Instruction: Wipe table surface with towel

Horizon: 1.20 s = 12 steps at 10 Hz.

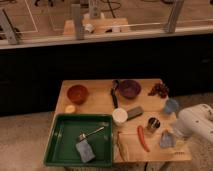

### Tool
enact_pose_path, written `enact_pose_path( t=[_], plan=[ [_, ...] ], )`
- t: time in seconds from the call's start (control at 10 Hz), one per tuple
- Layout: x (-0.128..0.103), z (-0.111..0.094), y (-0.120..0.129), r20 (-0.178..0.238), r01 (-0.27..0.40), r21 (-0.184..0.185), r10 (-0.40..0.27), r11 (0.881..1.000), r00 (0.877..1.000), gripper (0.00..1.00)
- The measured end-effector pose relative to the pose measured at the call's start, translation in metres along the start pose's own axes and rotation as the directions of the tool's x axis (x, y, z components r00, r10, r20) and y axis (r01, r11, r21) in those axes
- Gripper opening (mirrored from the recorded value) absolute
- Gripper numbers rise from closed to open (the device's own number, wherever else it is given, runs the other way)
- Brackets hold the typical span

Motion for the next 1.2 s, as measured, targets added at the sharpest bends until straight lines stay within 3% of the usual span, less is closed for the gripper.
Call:
enact_pose_path(
  t=[0.2, 0.8, 1.0, 1.2],
  plan=[
    [0.0013, 0.0055, -0.0002, 0.003, -0.021, -0.006, 0.021, 1.0, 1.0, 0.72],
    [0.0035, 0.0103, -0.0055, 0.004, -0.092, 0.006, 0.092, 0.996, 0.996, 0.1],
    [-0.0002, 0.0115, -0.0065, 0.005, -0.092, -0.002, 0.092, 0.996, 0.996, 0.04],
    [-0.0021, 0.0081, -0.0061, 0.025, -0.096, -0.009, 0.096, 0.995, 0.995, 0.04]
  ],
)
